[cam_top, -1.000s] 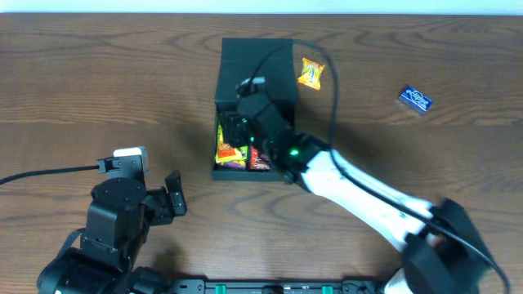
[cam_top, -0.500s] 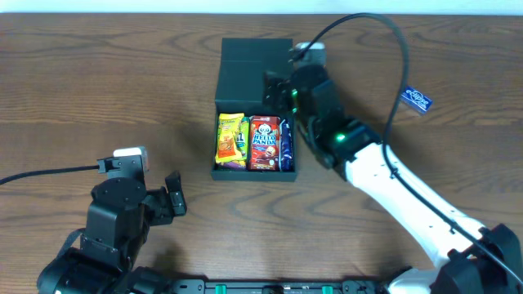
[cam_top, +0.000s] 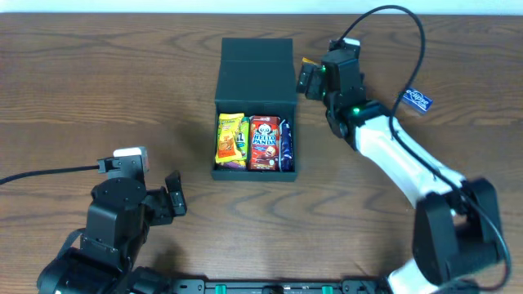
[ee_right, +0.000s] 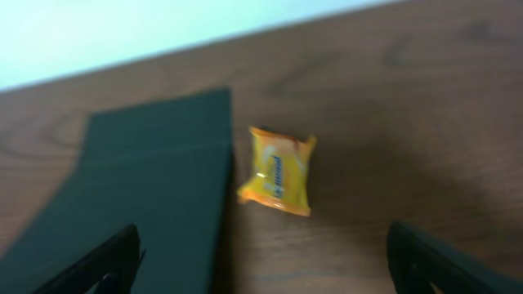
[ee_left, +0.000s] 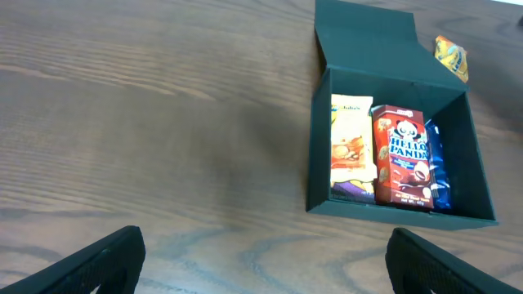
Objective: Pack container
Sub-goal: 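Move the right gripper to the orange biscuit packet, then grasp the orange biscuit packet with the right gripper and lift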
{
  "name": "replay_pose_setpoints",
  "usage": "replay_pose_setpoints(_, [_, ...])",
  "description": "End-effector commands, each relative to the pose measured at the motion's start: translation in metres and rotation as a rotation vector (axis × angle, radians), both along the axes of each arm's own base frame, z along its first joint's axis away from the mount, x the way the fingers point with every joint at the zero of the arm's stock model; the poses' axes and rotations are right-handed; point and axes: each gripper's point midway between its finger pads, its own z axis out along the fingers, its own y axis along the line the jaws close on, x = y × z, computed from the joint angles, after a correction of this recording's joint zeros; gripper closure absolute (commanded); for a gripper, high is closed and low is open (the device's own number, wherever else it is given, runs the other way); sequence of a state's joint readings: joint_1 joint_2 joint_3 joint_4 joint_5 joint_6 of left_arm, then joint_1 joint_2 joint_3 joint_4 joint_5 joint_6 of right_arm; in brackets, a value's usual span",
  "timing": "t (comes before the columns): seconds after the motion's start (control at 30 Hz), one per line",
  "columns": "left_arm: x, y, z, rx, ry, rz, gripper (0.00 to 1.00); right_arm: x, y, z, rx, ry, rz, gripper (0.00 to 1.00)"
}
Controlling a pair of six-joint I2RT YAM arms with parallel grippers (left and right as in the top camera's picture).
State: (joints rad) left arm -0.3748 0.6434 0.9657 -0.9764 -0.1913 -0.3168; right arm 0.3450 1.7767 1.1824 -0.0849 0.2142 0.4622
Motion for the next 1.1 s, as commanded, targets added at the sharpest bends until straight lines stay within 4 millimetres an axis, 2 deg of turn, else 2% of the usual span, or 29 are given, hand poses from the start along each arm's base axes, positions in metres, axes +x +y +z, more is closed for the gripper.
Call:
replay_pose_setpoints(0.0, [0.001,0.004,0.009,0.008,-0.026,0.013,0.05,0.01,-0.008,-0.021,0.026,0.051,0.015,0.05])
replay_pose_setpoints(0.13, [0.001,0.004,0.009,0.008,-0.027,0.013,0.05,0.028,-0.013,-0.035,0.015,0.102,0.024,0.06])
replay_pose_setpoints(0.43, [0.001,0.004,0.009,0.008,-0.026,0.013,0.05,0.08,0.001,-0.056,-0.058,0.238,0.059,0.05])
replay_pose_setpoints(0.6, [0.001,0.004,0.009,0.008,-0.026,0.013,0.05,0.099,0.004,-0.069,-0.047,0.261,0.055,0.07])
replay_pose_setpoints(0.73, [0.001,0.004,0.009,0.008,-0.027,0.013,0.05,0.101,0.007,-0.085,-0.006,0.293,0.061,0.1])
replay_pose_setpoints(1.07, [0.001,0.004,0.009,0.008,-0.026,0.013,0.05,0.089,0.001,-0.114,-0.021,0.378,0.05,0.15])
